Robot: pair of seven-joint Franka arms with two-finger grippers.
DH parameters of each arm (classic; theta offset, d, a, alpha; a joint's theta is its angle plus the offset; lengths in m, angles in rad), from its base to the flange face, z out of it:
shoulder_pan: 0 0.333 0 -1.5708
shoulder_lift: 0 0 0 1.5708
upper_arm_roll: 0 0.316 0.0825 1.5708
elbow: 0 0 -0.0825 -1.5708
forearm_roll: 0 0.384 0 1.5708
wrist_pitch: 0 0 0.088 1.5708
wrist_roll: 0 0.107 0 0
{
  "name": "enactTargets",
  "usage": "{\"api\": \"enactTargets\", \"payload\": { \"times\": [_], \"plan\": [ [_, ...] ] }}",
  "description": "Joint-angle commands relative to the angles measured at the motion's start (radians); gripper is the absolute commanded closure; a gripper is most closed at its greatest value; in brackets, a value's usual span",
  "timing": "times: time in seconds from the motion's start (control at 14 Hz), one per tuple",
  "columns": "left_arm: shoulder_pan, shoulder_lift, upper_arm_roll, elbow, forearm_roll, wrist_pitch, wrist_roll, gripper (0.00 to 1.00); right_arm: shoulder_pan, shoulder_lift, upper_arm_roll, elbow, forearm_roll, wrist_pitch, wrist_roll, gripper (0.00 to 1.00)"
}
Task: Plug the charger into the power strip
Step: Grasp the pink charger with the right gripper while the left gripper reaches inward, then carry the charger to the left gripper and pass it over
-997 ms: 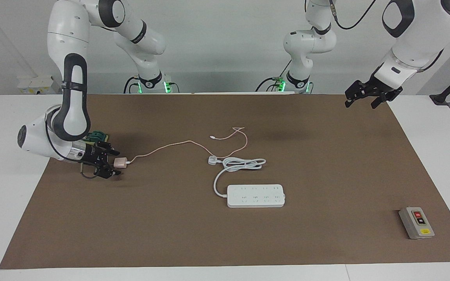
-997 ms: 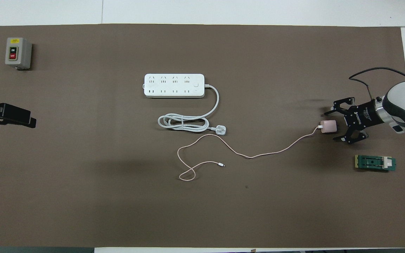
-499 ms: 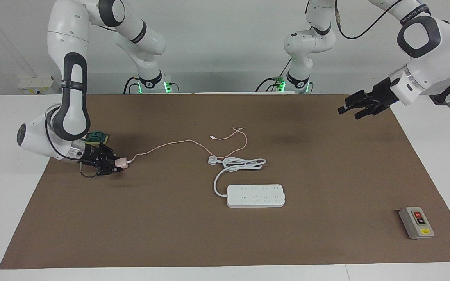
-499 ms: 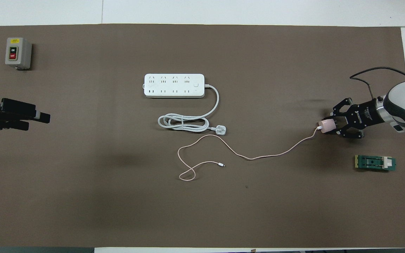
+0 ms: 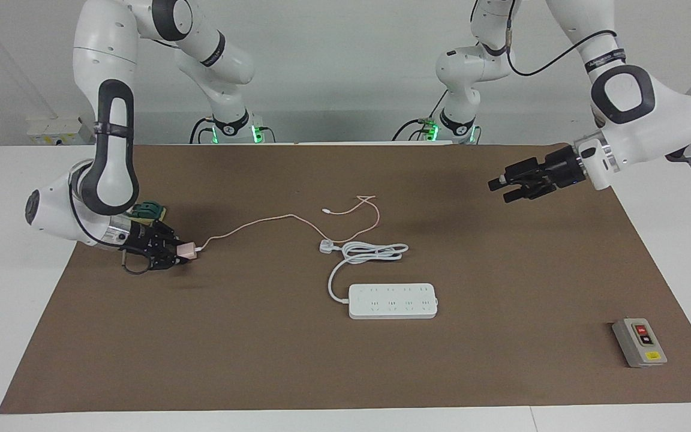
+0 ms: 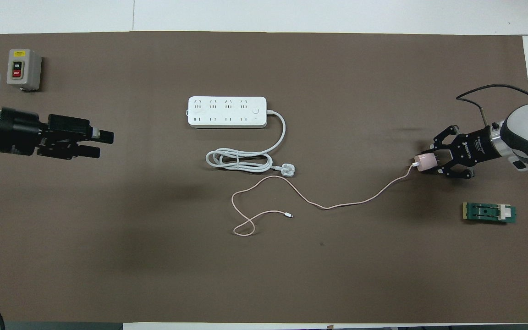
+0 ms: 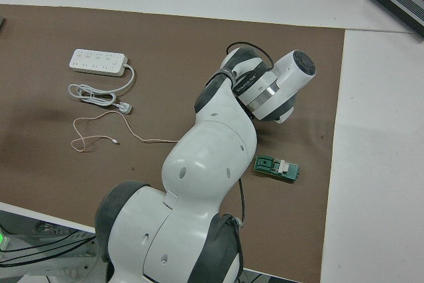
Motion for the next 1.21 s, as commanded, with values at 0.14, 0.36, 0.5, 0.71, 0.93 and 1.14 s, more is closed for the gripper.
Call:
{"api": "enactTargets", "payload": {
  "times": [0.14,0.36,0.5,0.71,0.93,1.14],
  "plan": [
    [-0.08,0.056,0.009,-0.072,-0.309,0.077,0.128,0.0,0.105,-0.068,0.013,0.135,0.016,-0.138,0.245,1.0],
    [-0.152,0.148,0.008,-0.06,-0.52,0.12,0.174,0.0,0.18,-0.119,0.033,0.152,0.036,-0.146,0.377,1.0],
    [-0.196,0.219,0.008,-0.05,-0.639,0.118,0.281,0.0,0.239,-0.138,0.036,0.157,0.124,-0.134,0.459,1.0],
    [-0.232,0.27,0.006,-0.026,-0.672,0.115,0.372,0.0,0.328,-0.138,0.036,0.19,0.155,-0.108,0.574,1.0],
    [-0.247,0.293,0.003,-0.018,-0.697,0.085,0.467,0.0,0.404,-0.138,0.038,0.201,0.179,-0.063,0.647,1.0],
    [-0.301,0.296,-0.017,-0.027,-0.74,0.071,0.542,0.0,0.487,-0.138,0.038,0.201,0.179,0.007,0.712,1.0]
  ]
}}
